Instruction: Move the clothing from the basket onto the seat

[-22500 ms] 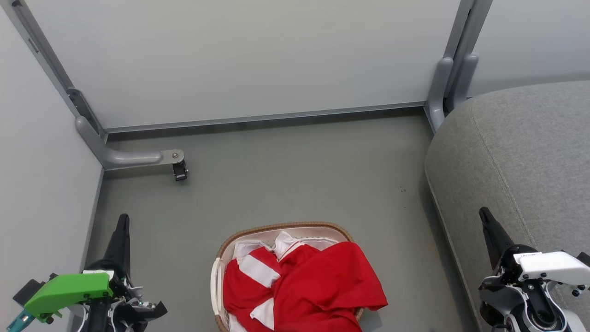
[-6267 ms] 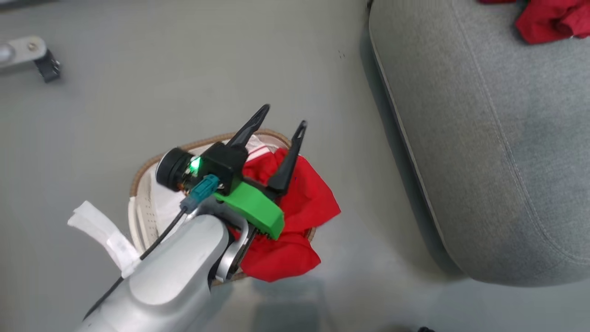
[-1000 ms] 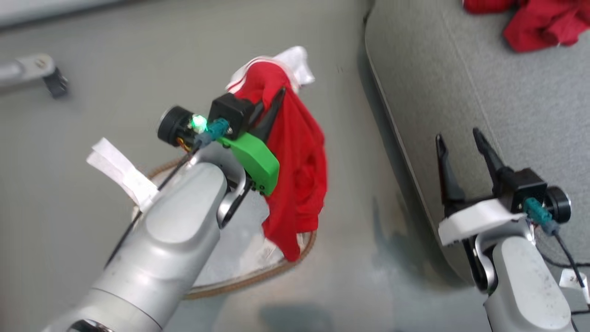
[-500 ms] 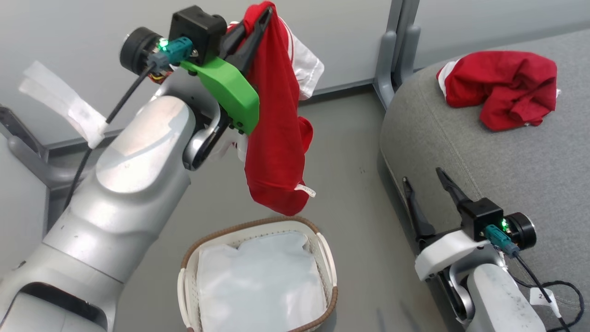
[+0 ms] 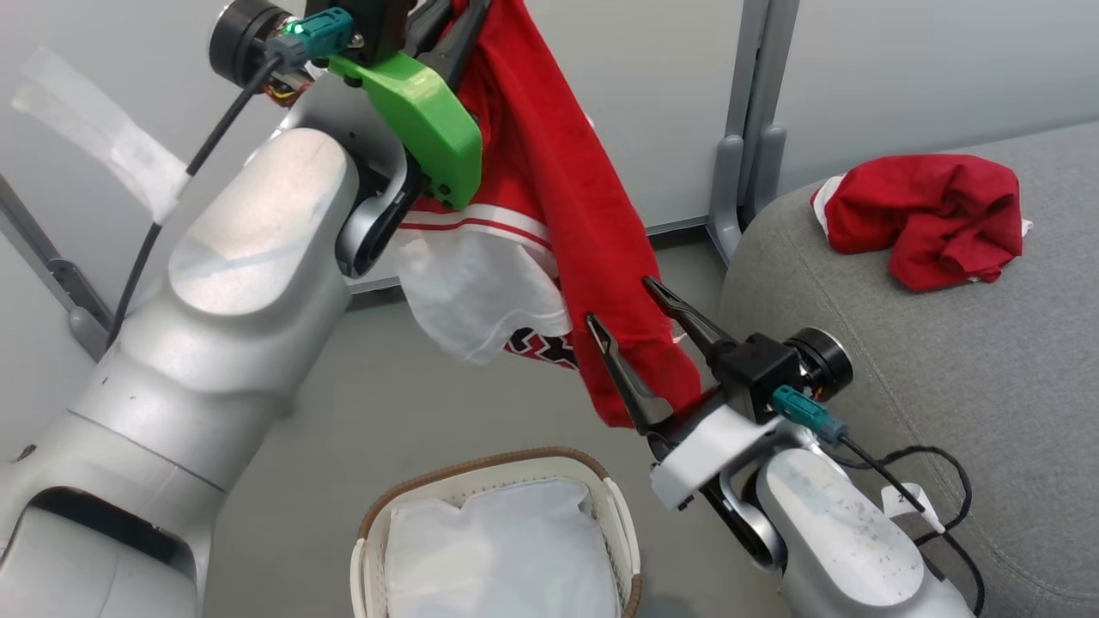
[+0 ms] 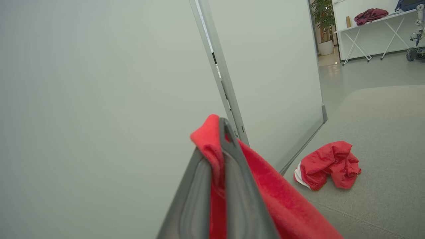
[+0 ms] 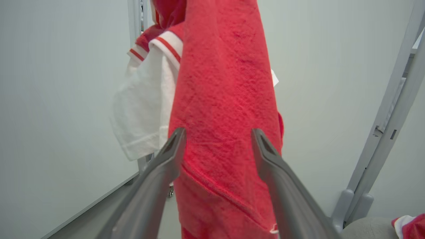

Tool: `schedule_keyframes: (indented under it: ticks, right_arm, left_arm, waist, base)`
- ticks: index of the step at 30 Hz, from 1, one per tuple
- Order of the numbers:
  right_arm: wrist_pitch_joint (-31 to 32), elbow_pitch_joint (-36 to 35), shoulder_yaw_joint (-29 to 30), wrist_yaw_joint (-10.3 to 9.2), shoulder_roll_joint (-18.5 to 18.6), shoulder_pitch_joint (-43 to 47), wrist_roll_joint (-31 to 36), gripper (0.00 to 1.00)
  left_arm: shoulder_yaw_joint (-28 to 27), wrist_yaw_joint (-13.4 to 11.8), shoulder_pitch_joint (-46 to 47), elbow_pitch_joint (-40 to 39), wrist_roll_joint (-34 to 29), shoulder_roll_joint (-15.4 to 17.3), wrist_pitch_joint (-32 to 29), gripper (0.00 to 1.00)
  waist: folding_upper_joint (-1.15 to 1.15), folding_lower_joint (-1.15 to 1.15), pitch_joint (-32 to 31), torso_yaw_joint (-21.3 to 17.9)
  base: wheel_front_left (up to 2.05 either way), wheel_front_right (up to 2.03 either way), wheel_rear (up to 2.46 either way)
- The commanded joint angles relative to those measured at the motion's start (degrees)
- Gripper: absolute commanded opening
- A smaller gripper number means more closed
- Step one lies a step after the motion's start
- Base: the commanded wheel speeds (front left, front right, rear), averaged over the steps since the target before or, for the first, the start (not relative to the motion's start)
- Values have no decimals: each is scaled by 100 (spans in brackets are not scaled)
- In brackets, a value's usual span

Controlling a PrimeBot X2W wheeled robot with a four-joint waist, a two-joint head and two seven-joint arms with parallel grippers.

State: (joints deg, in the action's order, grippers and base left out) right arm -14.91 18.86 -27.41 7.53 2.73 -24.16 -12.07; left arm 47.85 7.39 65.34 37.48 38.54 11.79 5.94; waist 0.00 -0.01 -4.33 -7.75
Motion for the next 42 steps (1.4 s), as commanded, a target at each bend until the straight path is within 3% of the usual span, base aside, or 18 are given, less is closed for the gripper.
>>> schedule_keyframes:
  ticks: [1,17,32,42]
  right_arm:
    - [22,85,-55,-8,28,-154,-3,100]
    - [-10,1496,-32,-8,26,-1198,42,100]
    - [-30,2640,-1624,-8,26,-2029,-1080,100]
    - [-34,2836,-2158,-8,25,-2544,-1638,100]
  left_arm:
    - [60,13,82,-10,38,-56,19,0]
    - [580,12,302,-289,460,-288,146,0]
    - [923,12,399,-388,698,-462,297,0]
    - [1071,12,365,-422,884,-510,359,0]
  waist:
    - [0,1,-20,67]
    - [0,1,-32,417]
    - [0,1,-27,713]
    - [0,1,-47,875]
  base:
    - [0,0,0]
    - [0,0,0]
    - [0,0,0]
    - [0,0,0]
